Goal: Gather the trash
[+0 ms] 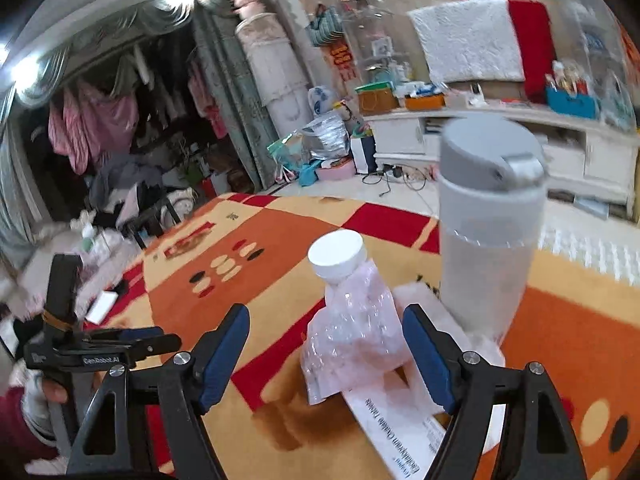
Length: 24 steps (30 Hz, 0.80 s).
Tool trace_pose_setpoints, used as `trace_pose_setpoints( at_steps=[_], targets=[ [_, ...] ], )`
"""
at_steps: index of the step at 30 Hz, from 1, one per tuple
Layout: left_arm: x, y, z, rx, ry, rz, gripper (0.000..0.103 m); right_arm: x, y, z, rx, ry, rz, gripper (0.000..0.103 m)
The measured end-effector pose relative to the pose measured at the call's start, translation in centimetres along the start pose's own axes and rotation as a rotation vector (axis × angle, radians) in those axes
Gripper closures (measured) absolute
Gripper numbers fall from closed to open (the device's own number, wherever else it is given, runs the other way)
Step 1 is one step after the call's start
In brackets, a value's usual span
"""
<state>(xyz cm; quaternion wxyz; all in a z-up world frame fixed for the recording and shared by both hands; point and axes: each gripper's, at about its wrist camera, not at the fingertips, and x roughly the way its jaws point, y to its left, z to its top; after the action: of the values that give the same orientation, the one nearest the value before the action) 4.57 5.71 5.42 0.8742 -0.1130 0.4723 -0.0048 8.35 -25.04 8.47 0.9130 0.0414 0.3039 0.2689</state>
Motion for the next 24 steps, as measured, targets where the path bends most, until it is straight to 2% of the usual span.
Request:
trace_pose_setpoints(
  at_steps=[3, 5, 7, 9, 10, 13, 14, 17, 20, 24],
  targets=[
    [0.0, 0.0, -0.2, 0.007, 0.003, 0.000, 0.040, 0.6, -0.5, 0.3, 0.011, -0.002, -0.007, 0.026],
    [-0.2, -0.1, -0.2, 0.019, 0.001, 0.003, 0.040, 1.7, -0.6, 0.6, 0.003, 0.033, 0.013, 0.026],
    [-0.5, 0.1, -0.1, 0.022, -0.004, 0.002, 0.040, 2.2, 0.0, 0.4, -0.009, 0.073, 0.089, 0.025],
    [-0.7, 0.6, 0.0, 0.013, -0.013, 0.003, 0.040, 1.1, 1.2, 0.0, -0.030, 0.054, 0.170, 0.025],
    [-0.9, 1.0, 0.2, -0.002, -0.017, 0.005, 0.040, 0.0, 2.5, -0.4, -0.053, 0.042, 0.247, 0.025],
    [-1.1, 2.3, 0.4, -0.055, -0.020, 0.009, 0.040, -1.0, 6.3, -2.3, -0.109, 0.105, 0.394, 0.023],
    [-1.3, 2.6, 0.4, -0.071, -0.021, 0.006, 0.040, -0.9, 7.4, -3.2, -0.131, 0.138, 0.408, 0.022],
    [-2.1, 2.7, 0.2, -0.079, -0.033, -0.008, 0.040, -0.5, 9.4, -6.1, -0.169, 0.227, 0.398, 0.022],
    [-2.7, 1.8, -0.2, -0.051, -0.035, -0.031, 0.040, -1.1, 9.3, -8.2, -0.154, 0.262, 0.372, 0.022],
    [-2.4, -1.1, -1.4, 0.015, -0.002, -0.104, 0.040, -2.8, 7.0, -9.3, -0.102, 0.245, 0.293, 0.022]
  ],
)
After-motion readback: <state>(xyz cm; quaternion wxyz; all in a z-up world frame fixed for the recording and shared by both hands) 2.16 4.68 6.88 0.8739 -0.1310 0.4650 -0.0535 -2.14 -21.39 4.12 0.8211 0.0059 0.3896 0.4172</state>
